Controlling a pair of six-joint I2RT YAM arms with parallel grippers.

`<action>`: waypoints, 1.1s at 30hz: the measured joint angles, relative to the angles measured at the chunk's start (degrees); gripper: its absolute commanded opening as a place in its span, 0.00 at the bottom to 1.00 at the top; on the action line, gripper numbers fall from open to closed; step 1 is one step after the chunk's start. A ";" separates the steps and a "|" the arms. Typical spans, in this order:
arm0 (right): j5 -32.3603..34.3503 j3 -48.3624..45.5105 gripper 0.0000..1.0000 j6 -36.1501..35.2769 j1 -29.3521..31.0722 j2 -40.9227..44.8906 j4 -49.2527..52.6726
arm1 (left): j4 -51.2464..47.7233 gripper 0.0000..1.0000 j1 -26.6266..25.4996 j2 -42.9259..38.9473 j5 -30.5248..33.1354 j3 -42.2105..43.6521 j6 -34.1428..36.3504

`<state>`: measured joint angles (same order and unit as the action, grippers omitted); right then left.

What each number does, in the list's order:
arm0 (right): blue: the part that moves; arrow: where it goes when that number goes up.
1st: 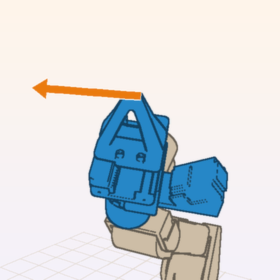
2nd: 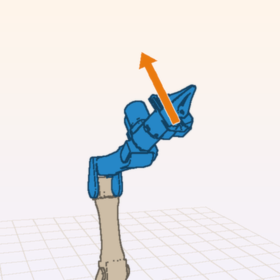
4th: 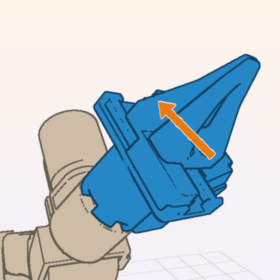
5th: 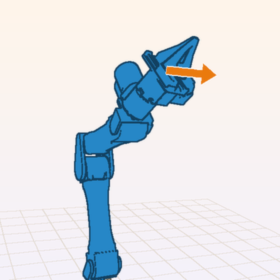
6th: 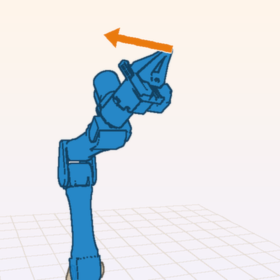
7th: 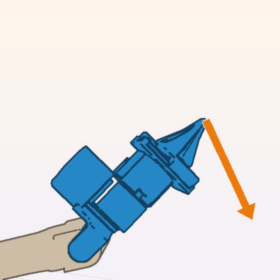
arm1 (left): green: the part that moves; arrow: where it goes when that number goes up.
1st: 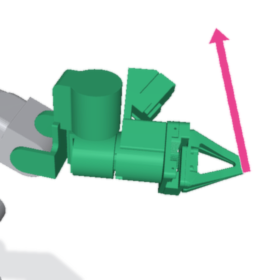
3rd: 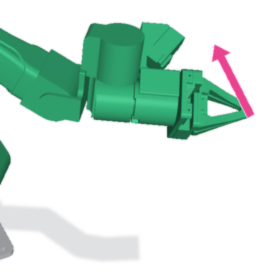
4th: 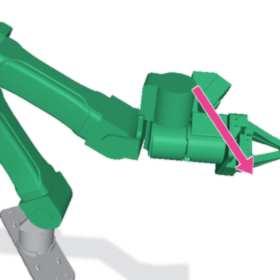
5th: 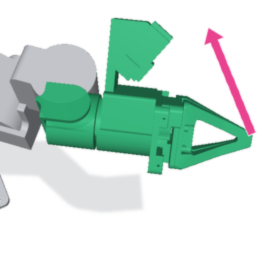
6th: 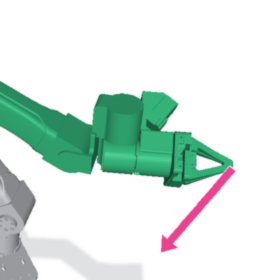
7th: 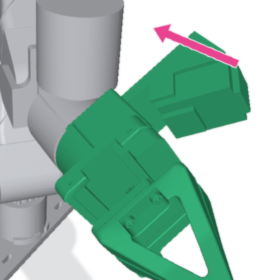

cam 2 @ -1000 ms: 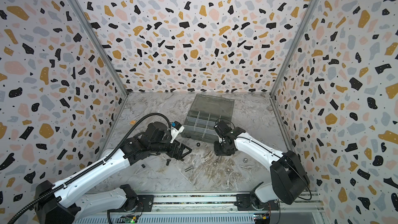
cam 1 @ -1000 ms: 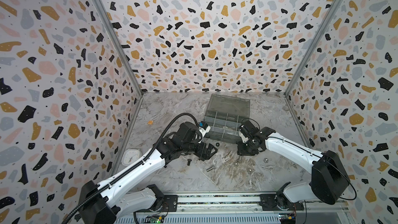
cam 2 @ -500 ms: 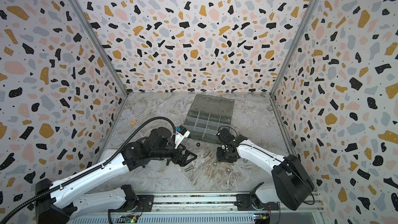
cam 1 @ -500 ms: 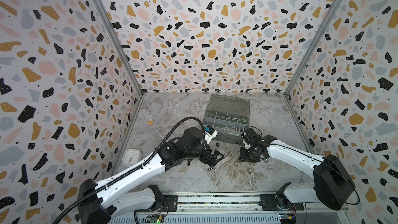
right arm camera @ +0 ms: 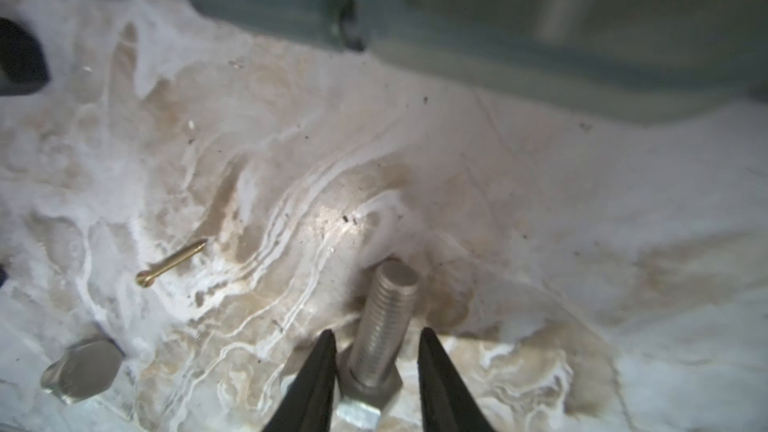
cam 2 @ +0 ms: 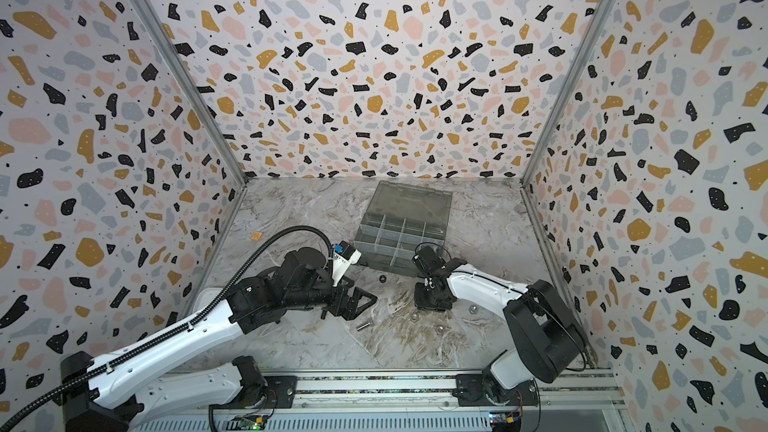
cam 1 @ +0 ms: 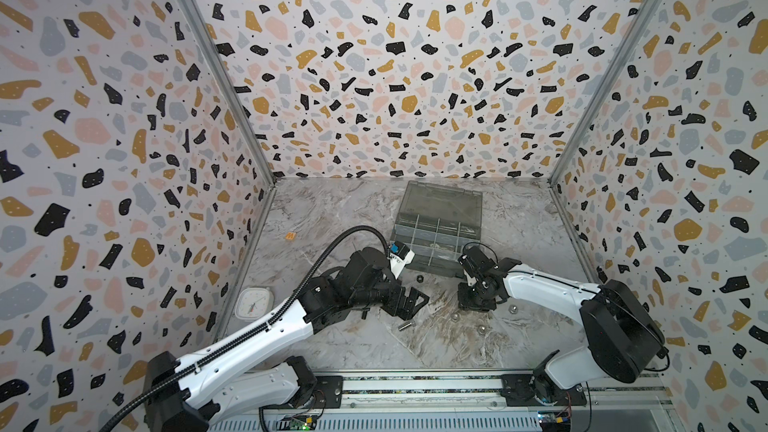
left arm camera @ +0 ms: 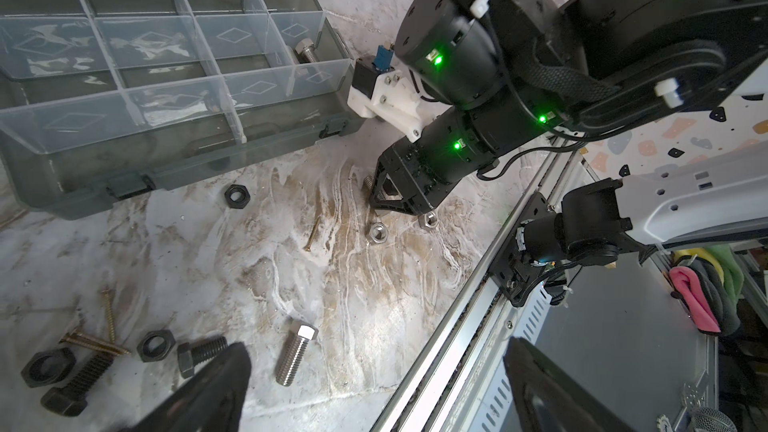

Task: Sort the screws and nuts into containers
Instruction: 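Grasp a third silver bolt on the table with the right gripper, then carry the bolt into the bolt compartment and open the right gripper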

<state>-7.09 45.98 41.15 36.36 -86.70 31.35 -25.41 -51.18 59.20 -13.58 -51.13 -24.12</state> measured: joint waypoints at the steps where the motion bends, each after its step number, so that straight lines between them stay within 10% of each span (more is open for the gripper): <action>1: -0.02 0.22 0.25 -0.11 0.00 -0.74 -0.04 | 0.02 0.97 0.00 0.11 0.09 0.00 0.00; 10: 0.33 0.76 0.10 -0.31 -0.13 -1.01 0.39 | -0.09 0.97 0.00 3.30 0.63 -0.24 1.16; 33: 2.45 26.16 0.10 -5.73 -8.15 -3.82 10.67 | -0.52 0.97 0.00 19.61 2.38 -16.81 10.88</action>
<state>-4.64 72.14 35.42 28.21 -90.52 42.02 -25.93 -51.18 78.81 -11.20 -67.94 -13.23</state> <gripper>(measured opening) 0.185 0.971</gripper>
